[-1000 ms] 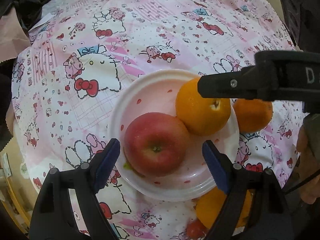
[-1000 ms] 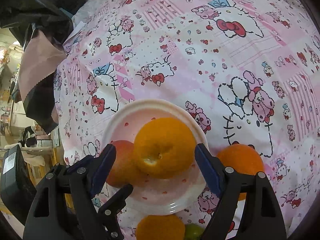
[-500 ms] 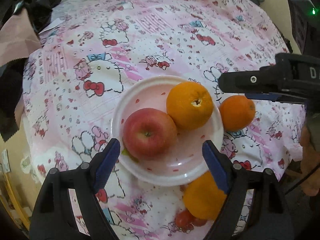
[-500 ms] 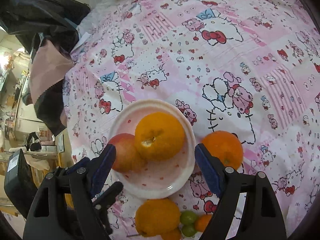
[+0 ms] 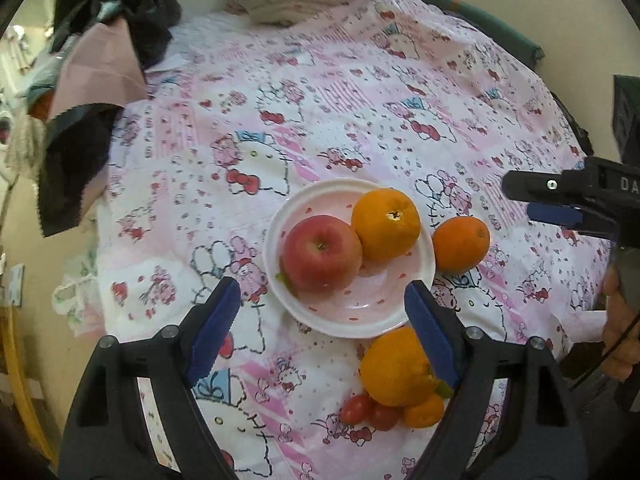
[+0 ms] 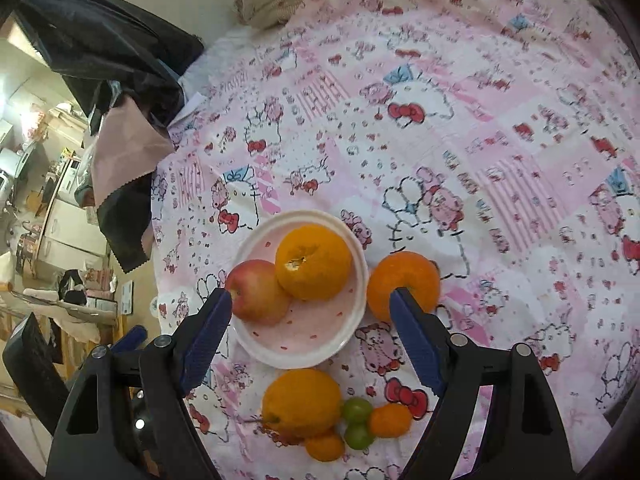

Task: Organize fruits
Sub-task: 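Open both grippers and withdraw them from the plate, then grasp the large bumpy orange with the stem using the left gripper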

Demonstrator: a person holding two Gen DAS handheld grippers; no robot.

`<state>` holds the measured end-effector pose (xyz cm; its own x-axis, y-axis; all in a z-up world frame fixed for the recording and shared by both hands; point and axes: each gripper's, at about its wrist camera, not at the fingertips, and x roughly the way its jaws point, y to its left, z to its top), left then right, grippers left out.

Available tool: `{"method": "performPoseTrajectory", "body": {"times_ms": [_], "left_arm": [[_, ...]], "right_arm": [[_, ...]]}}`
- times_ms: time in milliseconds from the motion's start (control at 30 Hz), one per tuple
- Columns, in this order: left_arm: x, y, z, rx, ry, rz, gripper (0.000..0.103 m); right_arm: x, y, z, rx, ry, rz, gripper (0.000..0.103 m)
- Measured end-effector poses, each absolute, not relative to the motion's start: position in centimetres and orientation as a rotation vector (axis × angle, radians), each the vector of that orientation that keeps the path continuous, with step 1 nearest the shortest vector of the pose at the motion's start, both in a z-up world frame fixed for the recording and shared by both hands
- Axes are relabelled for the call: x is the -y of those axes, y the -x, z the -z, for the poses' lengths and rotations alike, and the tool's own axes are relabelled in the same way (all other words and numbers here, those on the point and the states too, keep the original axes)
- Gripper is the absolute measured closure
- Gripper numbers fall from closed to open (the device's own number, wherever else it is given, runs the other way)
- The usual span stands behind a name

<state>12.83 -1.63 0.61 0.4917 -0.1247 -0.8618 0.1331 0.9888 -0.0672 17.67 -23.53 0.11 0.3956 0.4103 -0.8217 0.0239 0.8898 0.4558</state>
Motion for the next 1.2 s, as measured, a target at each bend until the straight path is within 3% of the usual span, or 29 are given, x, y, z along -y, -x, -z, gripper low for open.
{"method": "performPoseTrajectory", "body": {"times_ms": [333, 833, 1200], "left_arm": [[2.0, -8.6, -1.5, -0.974, 0.063, 0.108, 0.021], [2.3, -7.1, 0.8, -1.020, 0.082, 0.055, 0.021], [5.1, -8.2, 6.6, -1.263, 0.107, 0.193, 0.021]], "right_arm": [[24.9, -12.0, -1.6, -1.047, -0.380, -0.257, 0.019], [26.6, -7.7, -0.3, -1.002, -0.425, -0.217, 0.011], [27.2, -8.9, 1.9, -1.058, -0.478, -0.180, 0.011]]}}
